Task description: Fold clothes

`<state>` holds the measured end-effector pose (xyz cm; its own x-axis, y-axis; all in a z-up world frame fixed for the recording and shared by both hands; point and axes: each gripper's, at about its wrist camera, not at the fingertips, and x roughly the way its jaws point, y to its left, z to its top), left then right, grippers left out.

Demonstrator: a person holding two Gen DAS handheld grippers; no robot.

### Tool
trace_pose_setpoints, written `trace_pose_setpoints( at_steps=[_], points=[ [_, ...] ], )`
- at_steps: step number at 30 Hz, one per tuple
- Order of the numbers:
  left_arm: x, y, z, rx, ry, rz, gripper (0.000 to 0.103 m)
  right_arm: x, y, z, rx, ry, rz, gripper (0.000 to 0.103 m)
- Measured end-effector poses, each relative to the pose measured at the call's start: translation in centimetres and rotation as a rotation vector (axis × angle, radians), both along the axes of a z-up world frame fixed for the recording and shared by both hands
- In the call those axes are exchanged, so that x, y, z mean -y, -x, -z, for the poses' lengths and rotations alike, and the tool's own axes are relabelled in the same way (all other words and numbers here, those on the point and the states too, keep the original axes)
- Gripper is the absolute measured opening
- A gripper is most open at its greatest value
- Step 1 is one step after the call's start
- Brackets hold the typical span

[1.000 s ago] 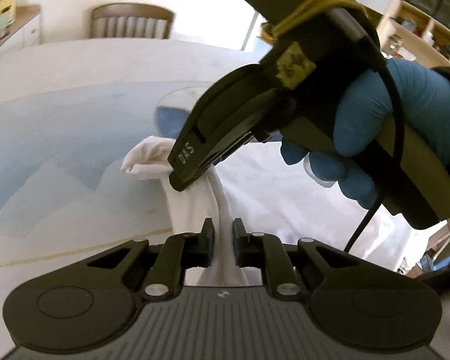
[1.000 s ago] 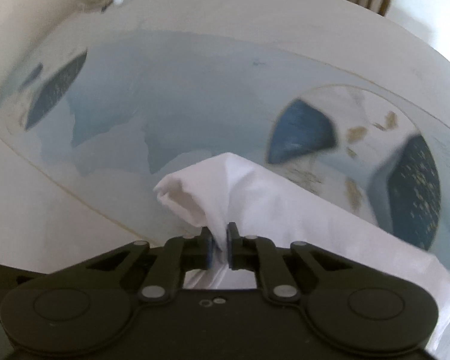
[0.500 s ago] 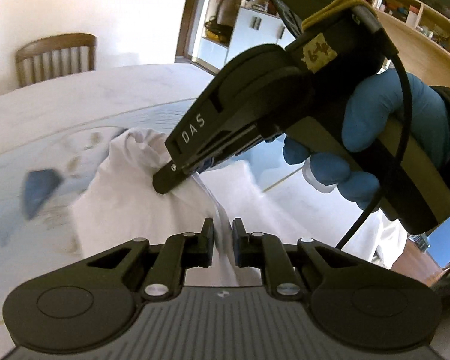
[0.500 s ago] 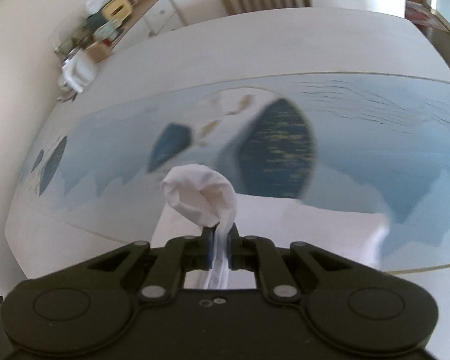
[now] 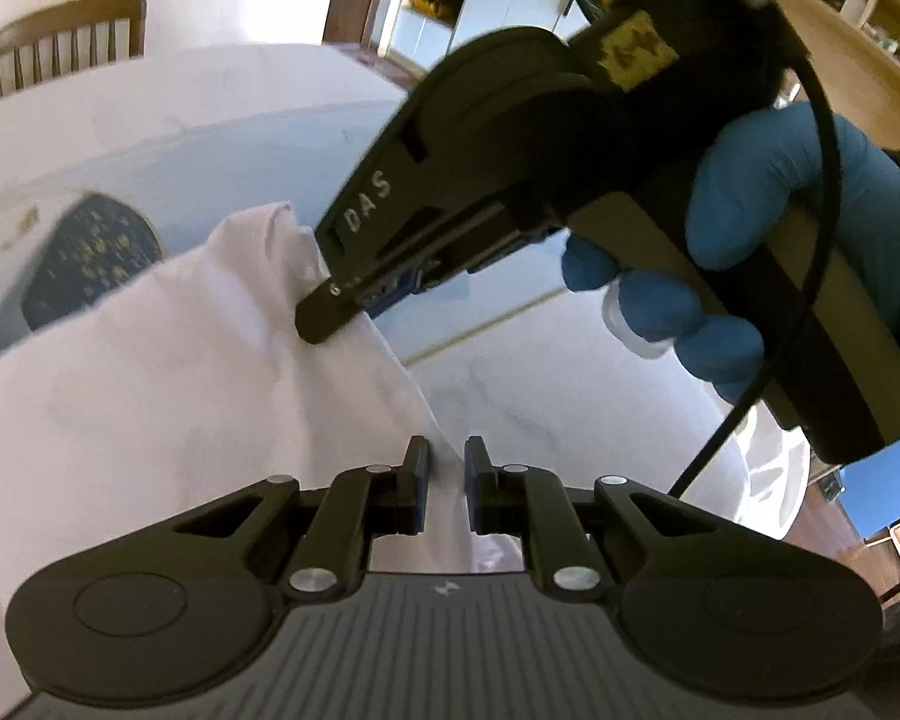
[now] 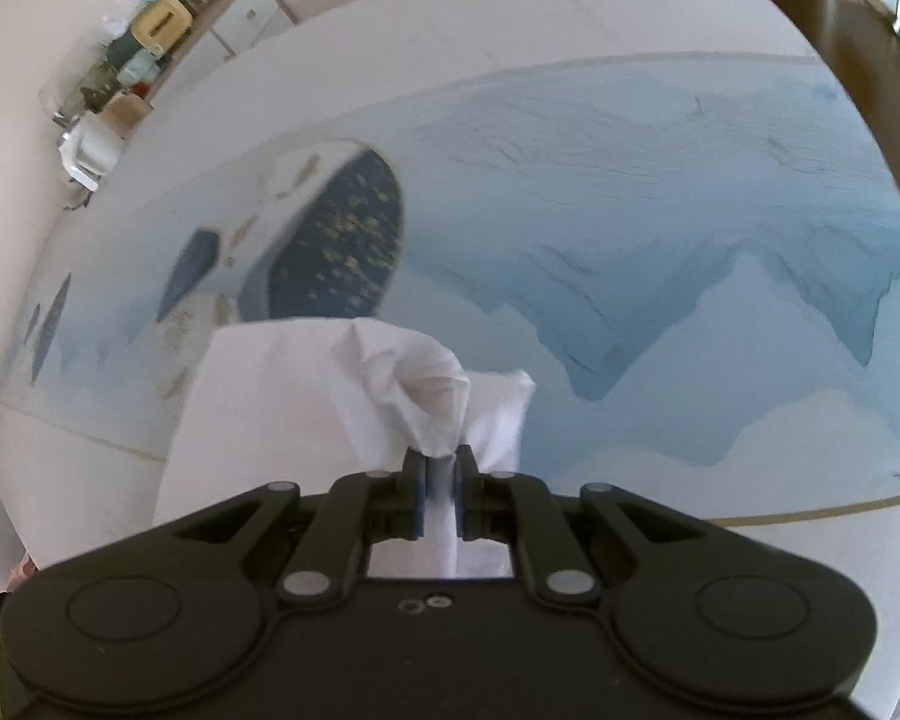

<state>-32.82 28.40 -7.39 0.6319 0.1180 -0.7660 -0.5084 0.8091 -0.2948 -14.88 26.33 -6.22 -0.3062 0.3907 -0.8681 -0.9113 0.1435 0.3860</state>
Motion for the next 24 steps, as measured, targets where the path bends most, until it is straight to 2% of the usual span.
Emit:
trace_pose_setpoints(
  at_steps=[6, 9, 10, 11, 13, 15, 18, 22, 24],
  points=[
    [0.7, 0.1, 0.5, -0.004, 0.112, 0.025, 0.012, 0.6, -1.0, 0.6, 0.044, -0.008, -0.027, 0.103],
    [0.1, 2.4, -0.9, 0.024, 0.116, -0.018, 0.018, 1.3, -2.6, 0.1, 0.052, -0.014, -0.022, 0.103],
    [-0.2, 3.5, -1.4, 0.03, 0.11, -0.046, 0.029, 1.5, -3.0, -0.3, 0.069, -0.029, -0.016, 0.103],
    [-0.6, 4.6, -1.9, 0.033, 0.102, -0.081, 0.049, 1.4, -3.1, -0.8, 0.073, -0.054, -0.018, 0.103],
    [-1.5, 6.9, -2.7, 0.048, 0.06, -0.162, 0.076, 1.3, -3.3, -1.9, 0.079, -0.104, -0.026, 0.103],
    [-2.2, 9.2, -3.1, 0.057, 0.021, -0.23, 0.076, 0.7, -2.7, -2.6, 0.081, -0.147, -0.06, 0.103],
    [-2.7, 11.1, -2.8, 0.033, 0.02, -0.285, 0.076, -0.4, -0.3, -2.9, 0.12, -0.182, -0.144, 0.103],
    [-0.8, 12.5, -2.1, 0.007, 0.039, -0.277, 0.076, -1.9, 2.4, -2.0, 0.163, -0.183, -0.213, 0.103],
    [-0.7, 12.5, -1.3, -0.009, 0.058, -0.275, 0.076, -2.6, 2.4, -0.7, 0.189, -0.139, -0.207, 0.103]
  ],
)
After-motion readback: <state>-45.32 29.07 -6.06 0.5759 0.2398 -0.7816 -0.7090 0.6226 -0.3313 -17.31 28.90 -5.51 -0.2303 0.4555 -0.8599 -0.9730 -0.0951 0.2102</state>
